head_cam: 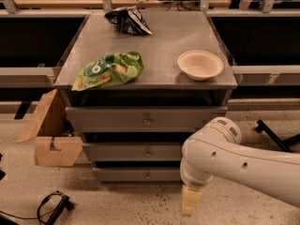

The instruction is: Open bottom drawer

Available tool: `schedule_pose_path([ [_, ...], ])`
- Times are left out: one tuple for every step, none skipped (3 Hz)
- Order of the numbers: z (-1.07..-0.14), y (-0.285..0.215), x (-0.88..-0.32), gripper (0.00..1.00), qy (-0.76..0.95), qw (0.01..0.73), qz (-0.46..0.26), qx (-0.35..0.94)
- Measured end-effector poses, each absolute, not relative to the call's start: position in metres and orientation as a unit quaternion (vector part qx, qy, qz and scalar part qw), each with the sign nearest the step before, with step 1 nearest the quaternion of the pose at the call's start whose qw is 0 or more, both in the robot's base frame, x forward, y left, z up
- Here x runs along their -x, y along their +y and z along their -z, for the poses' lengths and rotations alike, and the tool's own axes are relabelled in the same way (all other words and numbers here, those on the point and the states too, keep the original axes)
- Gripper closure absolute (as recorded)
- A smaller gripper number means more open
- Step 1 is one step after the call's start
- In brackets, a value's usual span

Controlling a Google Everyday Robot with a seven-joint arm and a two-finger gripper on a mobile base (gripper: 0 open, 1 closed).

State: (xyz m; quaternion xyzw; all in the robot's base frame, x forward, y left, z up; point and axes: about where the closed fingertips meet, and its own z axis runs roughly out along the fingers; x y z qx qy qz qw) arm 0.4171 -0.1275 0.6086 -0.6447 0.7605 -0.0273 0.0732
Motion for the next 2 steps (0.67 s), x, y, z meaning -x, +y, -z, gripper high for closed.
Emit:
schedule_pose_path([
  [-0.601, -0.121, -0.417, 0.0, 0.759, 0.068, 0.03, 0.646],
  [-0.546, -0.106, -0.417, 0.0, 0.759, 0.064, 0.017, 0.648],
])
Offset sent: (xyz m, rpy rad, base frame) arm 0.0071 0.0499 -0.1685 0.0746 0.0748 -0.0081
